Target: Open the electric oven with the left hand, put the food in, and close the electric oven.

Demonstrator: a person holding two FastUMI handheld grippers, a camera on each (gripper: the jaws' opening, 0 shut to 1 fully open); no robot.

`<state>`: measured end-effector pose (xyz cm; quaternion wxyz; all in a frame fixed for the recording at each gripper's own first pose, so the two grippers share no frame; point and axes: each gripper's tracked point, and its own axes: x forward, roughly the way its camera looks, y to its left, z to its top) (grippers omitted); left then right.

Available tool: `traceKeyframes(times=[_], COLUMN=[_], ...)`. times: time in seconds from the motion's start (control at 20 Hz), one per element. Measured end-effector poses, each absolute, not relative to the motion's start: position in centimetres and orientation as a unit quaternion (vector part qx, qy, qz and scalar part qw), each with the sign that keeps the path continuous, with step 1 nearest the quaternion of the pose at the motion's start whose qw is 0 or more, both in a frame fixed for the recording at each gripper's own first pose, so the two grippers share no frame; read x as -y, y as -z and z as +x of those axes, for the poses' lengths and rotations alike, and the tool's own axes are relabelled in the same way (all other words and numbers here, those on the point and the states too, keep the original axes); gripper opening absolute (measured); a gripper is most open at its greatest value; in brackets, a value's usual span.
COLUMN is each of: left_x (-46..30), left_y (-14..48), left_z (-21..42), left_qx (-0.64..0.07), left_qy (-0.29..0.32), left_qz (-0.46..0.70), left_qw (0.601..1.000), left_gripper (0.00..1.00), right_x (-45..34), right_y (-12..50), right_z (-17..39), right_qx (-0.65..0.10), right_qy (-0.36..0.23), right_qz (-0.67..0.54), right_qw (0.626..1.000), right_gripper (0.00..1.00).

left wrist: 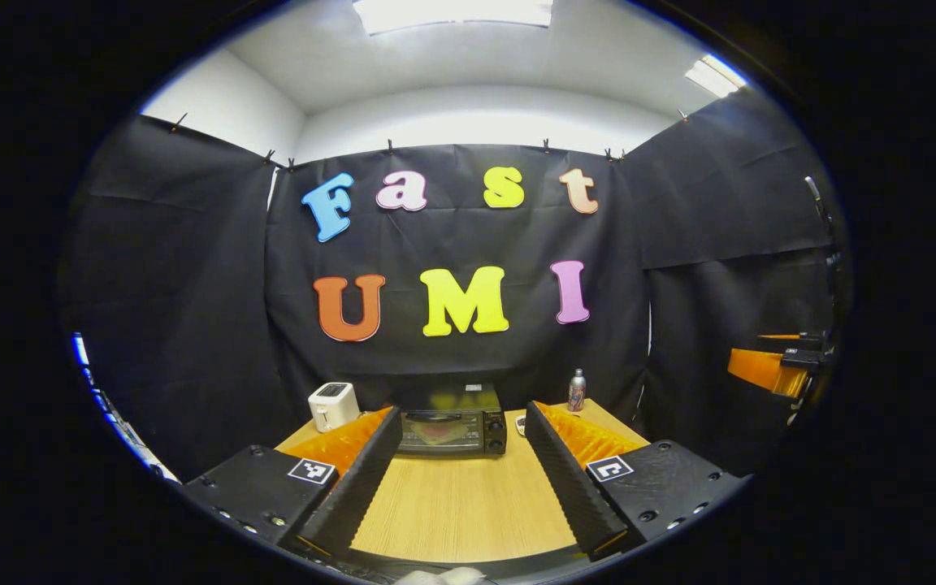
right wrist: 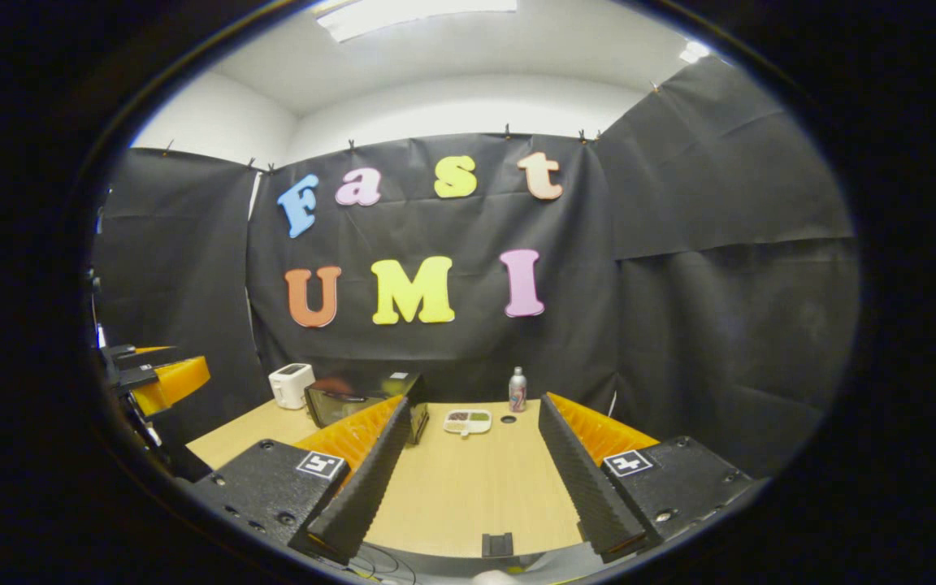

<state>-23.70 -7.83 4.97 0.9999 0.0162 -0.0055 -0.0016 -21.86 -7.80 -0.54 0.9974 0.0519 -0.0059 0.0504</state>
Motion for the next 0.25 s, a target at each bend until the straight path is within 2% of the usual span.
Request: traceKeyframes(times=[0.05,0.1,0.25], left_x=[7.84,7.91,8.53], left_y=[-5.05,-5.03,-5.16], left_z=[-23.8,-23.67,-23.63], left_qx=[0.007,0.006,0.008], left_qy=[-0.003,-0.004,0.001], left_qz=[0.017,0.019,0.02], left_qw=[1.0,1.0,1.0], left_gripper=[1.0,0.96,0.96], right_x=[8.08,8.43,8.56], right_y=[0.66,0.65,0.24], right_z=[-21.89,-21.95,-21.84], right_qx=[0.004,0.004,0.008], right_qy=[-0.047,-0.044,-0.042], right_qz=[0.051,0.051,0.053], right_qw=[0.998,0.998,0.998], right_gripper=[0.96,0.96,0.96])
